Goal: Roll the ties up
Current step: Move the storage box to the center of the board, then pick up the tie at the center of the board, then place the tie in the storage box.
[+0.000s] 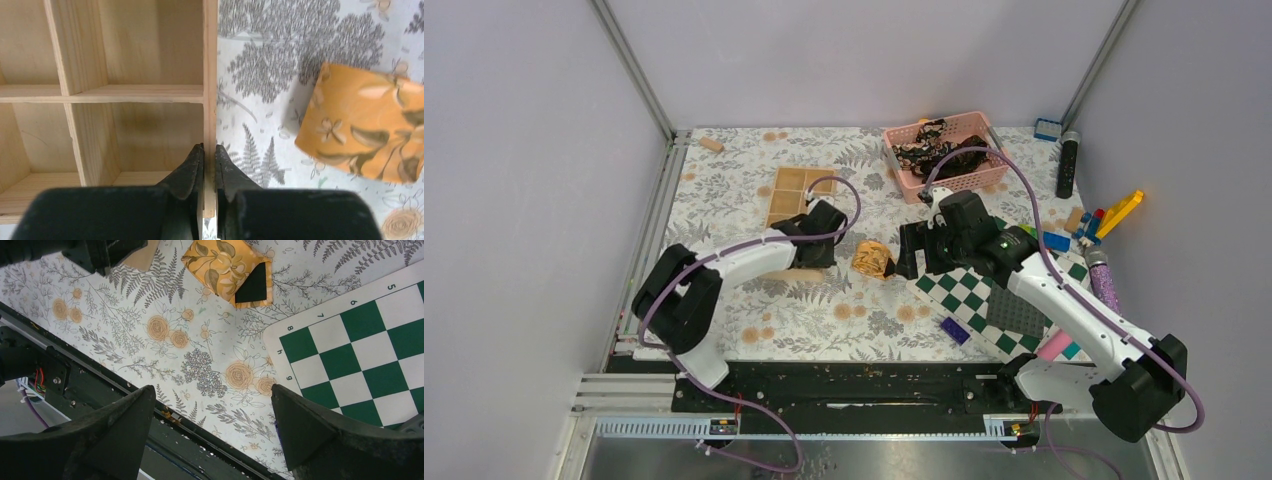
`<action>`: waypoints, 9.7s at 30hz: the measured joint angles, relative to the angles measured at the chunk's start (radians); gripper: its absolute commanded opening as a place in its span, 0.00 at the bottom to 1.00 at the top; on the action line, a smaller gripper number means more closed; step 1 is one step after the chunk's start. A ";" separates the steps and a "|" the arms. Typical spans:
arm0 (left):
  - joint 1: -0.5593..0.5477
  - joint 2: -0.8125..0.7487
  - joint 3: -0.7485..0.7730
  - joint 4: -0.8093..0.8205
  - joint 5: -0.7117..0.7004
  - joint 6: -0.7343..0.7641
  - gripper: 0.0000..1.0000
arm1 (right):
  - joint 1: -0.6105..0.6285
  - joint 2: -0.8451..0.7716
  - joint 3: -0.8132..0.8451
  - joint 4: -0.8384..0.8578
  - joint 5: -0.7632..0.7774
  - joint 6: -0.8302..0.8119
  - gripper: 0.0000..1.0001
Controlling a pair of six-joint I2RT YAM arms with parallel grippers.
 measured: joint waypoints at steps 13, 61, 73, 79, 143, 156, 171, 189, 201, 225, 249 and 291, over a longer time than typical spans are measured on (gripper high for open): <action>-0.067 -0.166 -0.145 -0.057 -0.018 -0.072 0.55 | 0.000 0.068 -0.026 0.062 0.062 0.109 0.96; -0.065 -0.091 -0.137 0.401 0.227 -0.060 0.71 | -0.008 0.504 -0.053 0.455 0.102 0.421 0.26; -0.059 0.006 -0.154 0.478 0.332 -0.060 0.74 | -0.011 0.504 -0.070 0.456 0.104 0.431 0.25; -0.046 0.022 -0.175 0.505 0.366 -0.061 0.74 | -0.013 0.504 -0.072 0.456 0.104 0.431 0.25; 0.026 0.064 -0.228 0.768 0.576 -0.084 0.53 | -0.019 0.332 -0.085 0.410 0.103 0.385 0.32; 0.026 0.051 -0.249 0.774 0.561 -0.096 0.53 | -0.042 0.261 -0.086 0.388 0.129 0.360 0.31; 0.025 0.051 -0.303 0.784 0.454 -0.175 0.69 | -0.043 0.489 -0.093 0.517 -0.015 0.470 0.29; 0.025 0.049 -0.303 0.805 0.416 -0.183 0.86 | -0.047 0.571 -0.104 0.607 -0.064 0.540 0.29; 0.064 0.049 -0.292 0.790 0.423 -0.144 0.87 | -0.047 0.571 -0.105 0.607 -0.064 0.541 0.29; 0.081 0.109 -0.277 0.844 0.577 -0.084 0.55 | -0.047 0.571 -0.105 0.606 -0.064 0.538 0.29; 0.090 -0.028 -0.247 0.679 0.566 -0.039 0.46 | -0.051 0.184 -0.053 0.389 0.079 0.394 0.59; 0.562 0.238 0.351 0.310 0.653 0.245 0.42 | -0.055 0.016 -0.243 0.305 0.084 0.396 0.58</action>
